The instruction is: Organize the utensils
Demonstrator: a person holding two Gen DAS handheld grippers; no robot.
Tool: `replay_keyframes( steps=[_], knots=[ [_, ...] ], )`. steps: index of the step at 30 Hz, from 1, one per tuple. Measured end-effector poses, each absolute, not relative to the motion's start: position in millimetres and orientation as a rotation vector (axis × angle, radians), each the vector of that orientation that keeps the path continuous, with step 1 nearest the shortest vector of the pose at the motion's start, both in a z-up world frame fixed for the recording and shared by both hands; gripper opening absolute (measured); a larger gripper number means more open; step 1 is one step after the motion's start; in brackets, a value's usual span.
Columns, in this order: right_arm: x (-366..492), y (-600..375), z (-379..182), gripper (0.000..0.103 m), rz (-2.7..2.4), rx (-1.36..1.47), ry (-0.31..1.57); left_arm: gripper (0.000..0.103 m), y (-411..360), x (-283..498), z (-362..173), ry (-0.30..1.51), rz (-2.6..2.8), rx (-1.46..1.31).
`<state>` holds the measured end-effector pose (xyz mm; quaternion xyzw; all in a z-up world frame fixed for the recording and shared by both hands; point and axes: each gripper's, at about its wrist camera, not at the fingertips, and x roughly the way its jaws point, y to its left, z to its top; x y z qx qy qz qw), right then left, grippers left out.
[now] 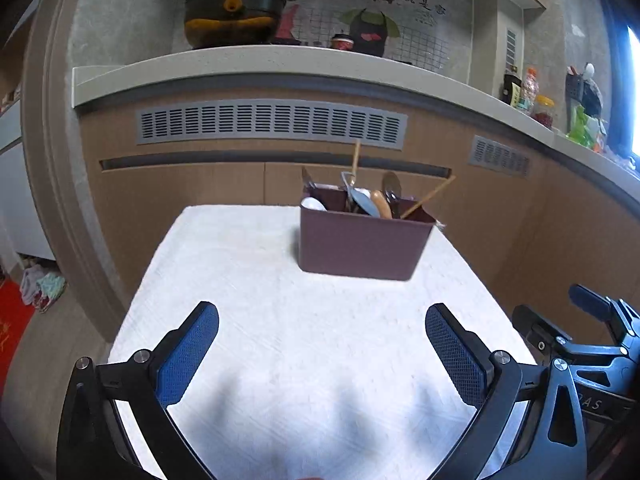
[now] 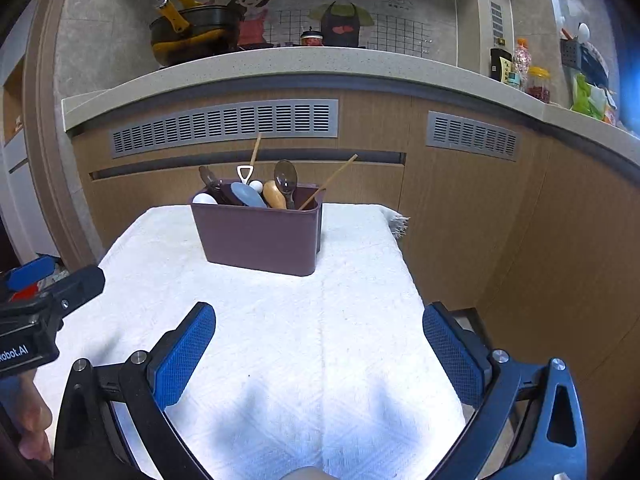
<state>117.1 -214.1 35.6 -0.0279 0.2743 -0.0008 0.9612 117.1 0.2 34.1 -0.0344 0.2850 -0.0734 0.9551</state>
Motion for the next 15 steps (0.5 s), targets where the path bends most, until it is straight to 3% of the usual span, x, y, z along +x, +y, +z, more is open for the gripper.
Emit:
replay_keyframes(
  steps=[15],
  knots=[
    [111.1, -219.3, 37.1, 0.103, 0.002, -0.048, 0.551, 0.102, -6.2, 109.1, 39.2, 0.575, -0.144, -0.022]
  ],
)
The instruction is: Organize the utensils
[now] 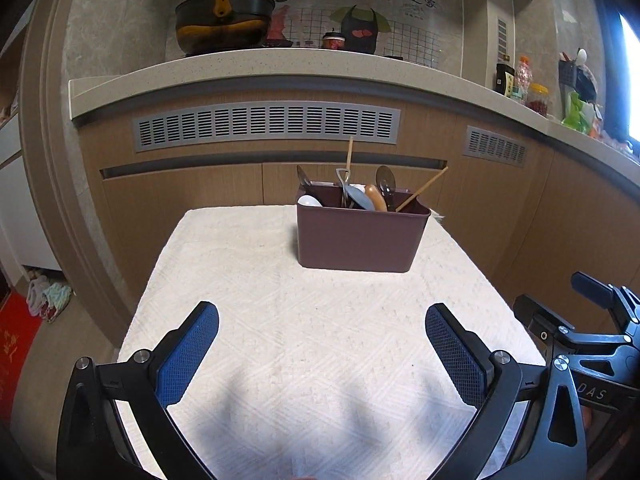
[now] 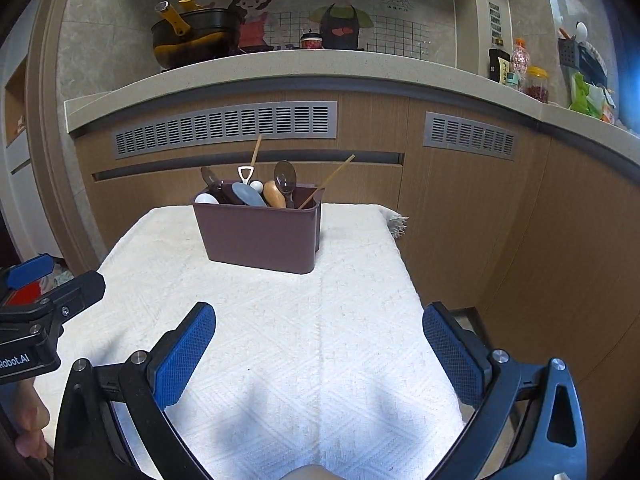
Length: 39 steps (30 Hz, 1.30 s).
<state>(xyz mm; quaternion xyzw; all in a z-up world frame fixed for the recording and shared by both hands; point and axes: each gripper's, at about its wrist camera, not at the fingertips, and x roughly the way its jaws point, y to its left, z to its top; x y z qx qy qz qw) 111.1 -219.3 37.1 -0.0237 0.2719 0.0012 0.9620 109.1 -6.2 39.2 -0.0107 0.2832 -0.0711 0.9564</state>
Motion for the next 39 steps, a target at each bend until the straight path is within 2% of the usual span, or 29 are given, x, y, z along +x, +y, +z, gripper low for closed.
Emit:
replay_keyframes(
  steps=[39],
  knots=[
    [108.9, -223.3, 38.2, 0.103, 0.016, -0.044, 0.551, 0.102, -8.5, 106.3, 33.8, 0.6, -0.147, -0.006]
  ],
)
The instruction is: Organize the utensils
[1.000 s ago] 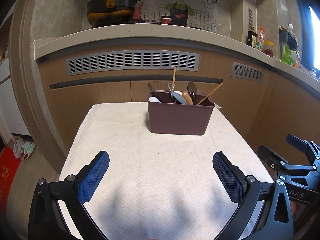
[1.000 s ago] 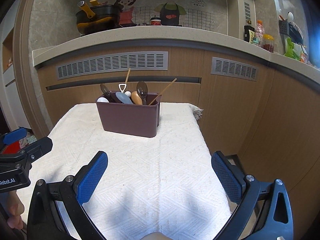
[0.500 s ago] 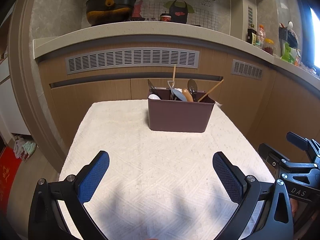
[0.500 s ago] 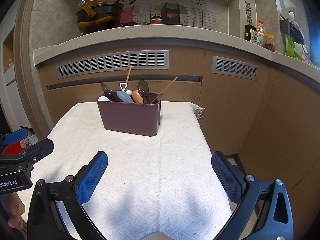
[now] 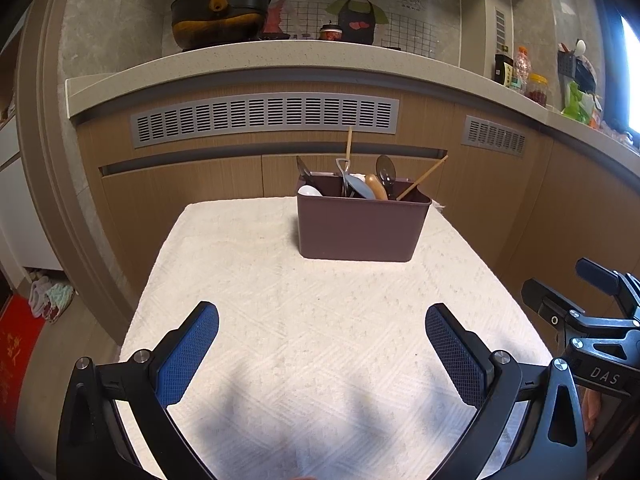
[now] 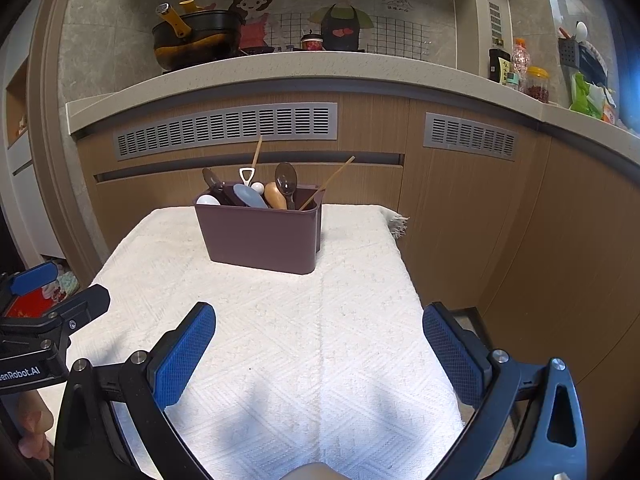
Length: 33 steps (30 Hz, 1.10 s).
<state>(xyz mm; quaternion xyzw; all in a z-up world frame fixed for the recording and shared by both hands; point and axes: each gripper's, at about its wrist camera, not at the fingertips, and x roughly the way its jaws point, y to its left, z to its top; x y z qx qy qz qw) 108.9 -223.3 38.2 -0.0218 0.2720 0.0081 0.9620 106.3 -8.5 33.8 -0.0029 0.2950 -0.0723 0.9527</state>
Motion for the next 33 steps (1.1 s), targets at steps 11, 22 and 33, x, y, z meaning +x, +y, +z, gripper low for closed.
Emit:
replay_keyframes(
  steps=[11, 22, 33],
  knots=[
    [108.6, -223.3, 39.4, 0.103, 0.02, -0.046, 0.551, 0.102, -9.5, 104.6, 32.1, 0.601, -0.144, 0.003],
    [110.4, -228.2, 40.4, 0.103, 0.039, -0.023, 0.562, 0.102, -7.7, 105.7, 33.4, 0.595, -0.141, -0.003],
    [109.8, -228.1, 40.6, 0.103, 0.03, -0.041, 0.548, 0.102, -7.0, 104.7, 32.6, 0.59, -0.134, -0.002]
  ],
)
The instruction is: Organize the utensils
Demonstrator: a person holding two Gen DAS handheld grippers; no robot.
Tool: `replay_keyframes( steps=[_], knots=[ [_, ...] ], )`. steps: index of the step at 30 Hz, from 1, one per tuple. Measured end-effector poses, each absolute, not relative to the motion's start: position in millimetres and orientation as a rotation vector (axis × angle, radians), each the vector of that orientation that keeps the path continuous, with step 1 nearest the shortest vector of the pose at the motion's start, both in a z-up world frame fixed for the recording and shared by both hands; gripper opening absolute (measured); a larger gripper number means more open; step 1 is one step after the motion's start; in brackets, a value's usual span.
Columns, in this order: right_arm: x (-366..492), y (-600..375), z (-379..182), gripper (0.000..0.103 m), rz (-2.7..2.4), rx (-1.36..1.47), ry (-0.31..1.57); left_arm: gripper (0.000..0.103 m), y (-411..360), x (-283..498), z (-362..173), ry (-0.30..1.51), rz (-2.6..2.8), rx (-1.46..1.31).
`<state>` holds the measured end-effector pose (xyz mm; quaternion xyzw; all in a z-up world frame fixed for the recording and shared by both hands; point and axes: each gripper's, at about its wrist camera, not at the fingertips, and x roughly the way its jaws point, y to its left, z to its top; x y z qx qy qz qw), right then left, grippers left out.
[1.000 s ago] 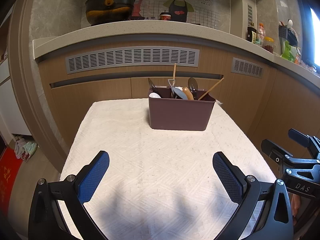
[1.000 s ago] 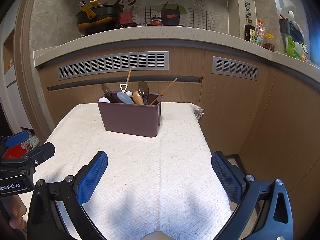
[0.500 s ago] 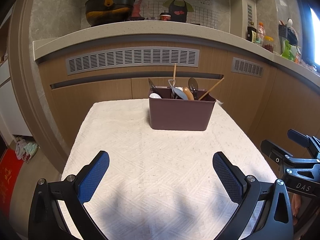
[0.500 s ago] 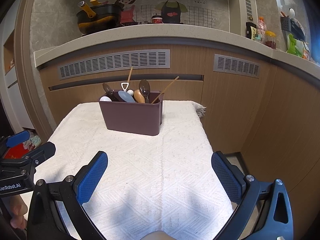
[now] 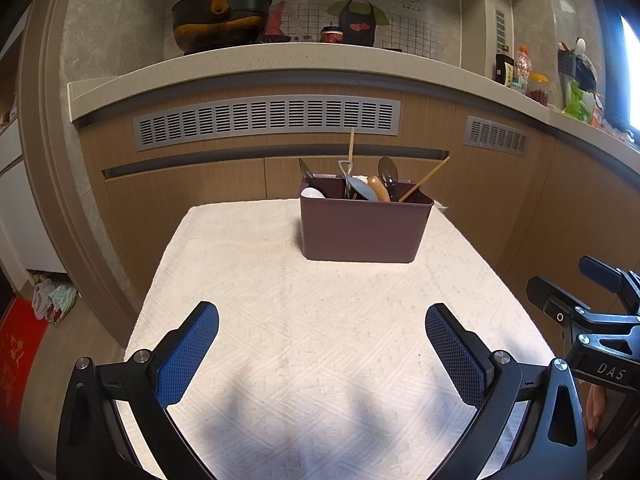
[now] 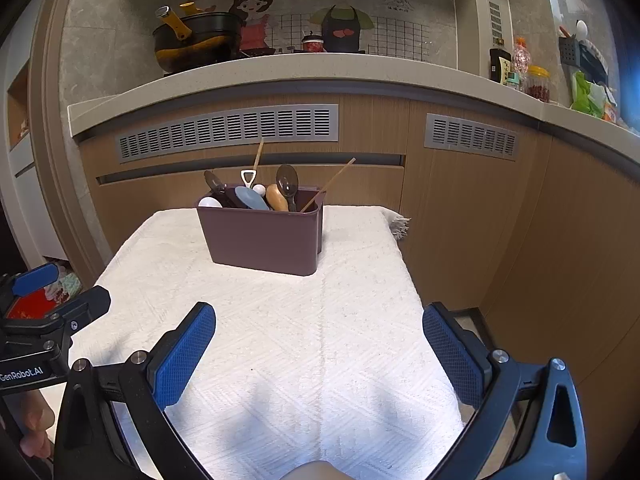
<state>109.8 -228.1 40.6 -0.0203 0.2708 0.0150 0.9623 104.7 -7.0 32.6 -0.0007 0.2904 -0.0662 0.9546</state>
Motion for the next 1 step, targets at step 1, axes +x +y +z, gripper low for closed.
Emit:
replay_keyframes(
  steps=[1],
  knots=[
    [110.0, -228.1, 40.4, 0.103, 0.028, -0.042, 0.547, 0.103, -6.9, 104.2, 32.3, 0.585, -0.132, 0.001]
  ],
)
